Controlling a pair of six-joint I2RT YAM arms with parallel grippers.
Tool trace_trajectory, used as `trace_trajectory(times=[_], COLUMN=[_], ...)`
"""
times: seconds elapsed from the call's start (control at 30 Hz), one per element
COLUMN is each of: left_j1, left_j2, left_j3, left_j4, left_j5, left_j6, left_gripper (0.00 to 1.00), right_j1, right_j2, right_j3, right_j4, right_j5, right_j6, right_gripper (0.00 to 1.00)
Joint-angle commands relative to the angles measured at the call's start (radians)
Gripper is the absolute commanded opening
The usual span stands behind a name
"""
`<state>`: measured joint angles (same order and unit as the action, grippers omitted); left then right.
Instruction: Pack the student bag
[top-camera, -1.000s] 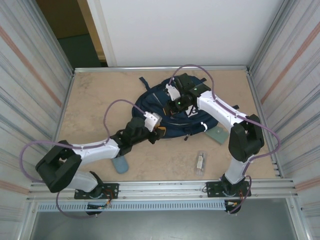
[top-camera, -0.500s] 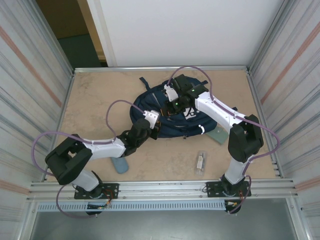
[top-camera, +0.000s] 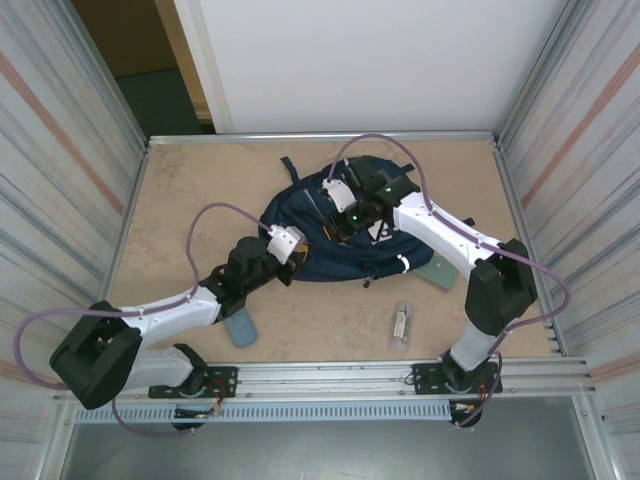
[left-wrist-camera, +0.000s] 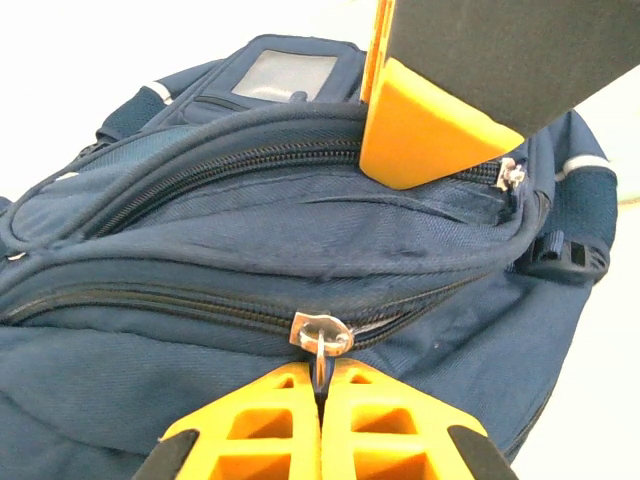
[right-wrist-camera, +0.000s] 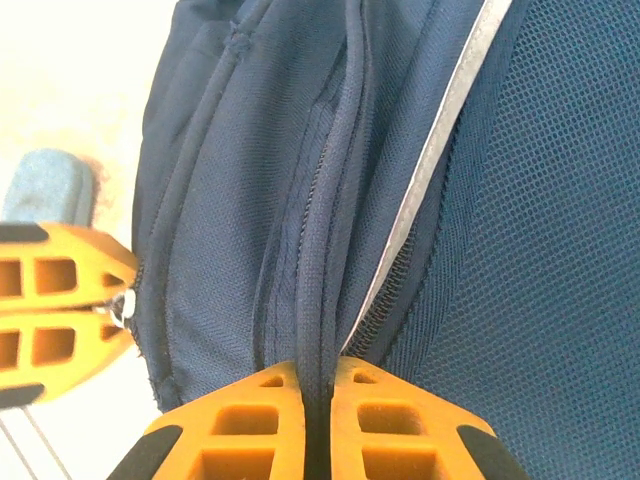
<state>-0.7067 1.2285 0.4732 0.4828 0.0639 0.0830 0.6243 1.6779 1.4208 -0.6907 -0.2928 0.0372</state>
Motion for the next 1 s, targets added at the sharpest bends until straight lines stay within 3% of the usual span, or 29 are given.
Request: trace_trajectory(times=[0.0,0.23,0.47,0.57,0.6,0.67,0.83,0.97], left_j1=[0.024,0.081,0.273,0.314,0.322,0.338,0.342,0.318], left_j2=[-0.062,-0.070,0.018,0.080,0.108,0.152,0.136,0.071], left_j3=[0.006,0.055,0.140,0.203,0.246,0.322,0.294,0.276], left_j4=[-0.057,-0.181,-0.289,-0.347,-0.405,-0.529,-0.516,-0.607], left_j5=[-0.005,0.072,0.155,0.113,0.053,0.038,0.151,0.316], left_j6=[0.111,0.230,0.195,0.210,0.187,0.156,0.094,0.162], left_gripper=[0.00,0.00,0.00,0.00,0.00,0.00,0.00,0.00], right_j1=[-0.039,-0.057,-0.057,-0.054,-0.055,-0.056,-0.058,-0.096], right_j2=[-0.058,-0.079,-0.098,-0.105,-0.109,-0.114,-0.094,-0.042], right_j3=[-0.039,-0.081,-0.139,-0.148,-0.152,-0.157,-0.107,-0.096], right_j4=[-0.064,-0.066,-0.053,-0.039,-0.025,0.013,0.020,0.067], right_j5=[0.120,0.162,0.224,0.240,0.223,0.160,0.085,0.051], right_j6=[-0.137,-0.236,-0.337,-0.372,-0.408,-0.538,-0.771,-0.928], right_gripper=[0.00,0.00,0.01,0.02,0.02,0.01,0.00,0.00])
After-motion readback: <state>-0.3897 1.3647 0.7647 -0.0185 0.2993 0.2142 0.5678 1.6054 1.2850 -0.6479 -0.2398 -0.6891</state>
